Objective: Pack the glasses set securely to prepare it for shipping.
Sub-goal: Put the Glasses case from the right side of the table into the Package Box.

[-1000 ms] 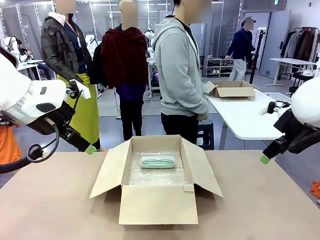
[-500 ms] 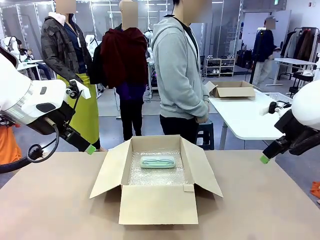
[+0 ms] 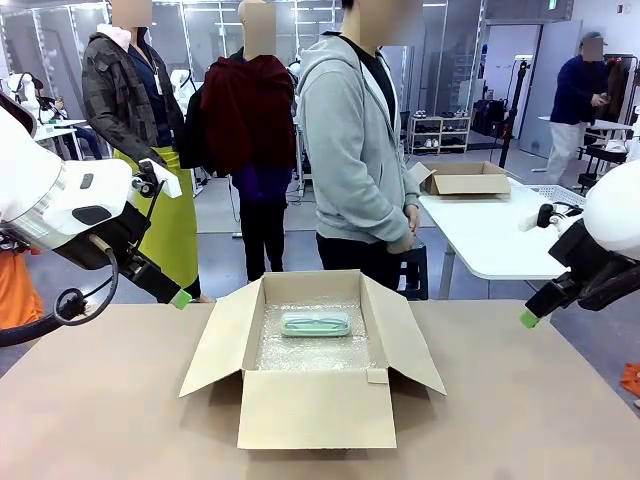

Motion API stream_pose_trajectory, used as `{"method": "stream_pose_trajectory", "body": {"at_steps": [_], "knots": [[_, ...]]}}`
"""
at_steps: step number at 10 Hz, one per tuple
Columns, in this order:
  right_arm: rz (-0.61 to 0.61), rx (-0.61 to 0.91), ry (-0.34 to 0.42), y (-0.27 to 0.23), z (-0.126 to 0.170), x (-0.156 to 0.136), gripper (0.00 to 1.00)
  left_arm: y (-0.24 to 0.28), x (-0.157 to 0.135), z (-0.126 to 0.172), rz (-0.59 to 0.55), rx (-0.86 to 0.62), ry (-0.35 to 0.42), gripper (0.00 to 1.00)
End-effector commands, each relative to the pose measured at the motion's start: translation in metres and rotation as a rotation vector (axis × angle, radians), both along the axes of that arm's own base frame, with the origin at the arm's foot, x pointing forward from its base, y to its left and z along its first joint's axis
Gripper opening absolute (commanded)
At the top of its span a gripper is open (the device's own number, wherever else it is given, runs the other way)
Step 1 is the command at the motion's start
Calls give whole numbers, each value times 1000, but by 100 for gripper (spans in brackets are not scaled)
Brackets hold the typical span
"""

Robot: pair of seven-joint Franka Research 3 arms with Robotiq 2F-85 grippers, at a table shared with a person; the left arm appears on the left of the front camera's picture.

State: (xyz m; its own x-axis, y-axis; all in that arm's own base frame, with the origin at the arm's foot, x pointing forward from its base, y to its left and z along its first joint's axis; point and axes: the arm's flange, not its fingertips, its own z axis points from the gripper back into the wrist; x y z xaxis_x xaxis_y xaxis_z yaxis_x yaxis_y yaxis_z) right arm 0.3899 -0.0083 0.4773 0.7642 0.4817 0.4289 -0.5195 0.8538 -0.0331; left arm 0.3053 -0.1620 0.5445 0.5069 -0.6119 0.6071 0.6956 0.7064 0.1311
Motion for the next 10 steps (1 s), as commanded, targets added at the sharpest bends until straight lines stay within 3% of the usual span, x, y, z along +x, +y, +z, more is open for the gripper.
{"method": "stream_pose_trajectory", "body": {"at_steps": [1, 10], "knots": [[2, 0, 8, 0, 1, 0, 100, 2, 0, 1, 0, 4, -6, 100], [2, 0, 8, 0, 1, 0, 100, 2, 0, 1, 0, 4, -6, 100]]}}
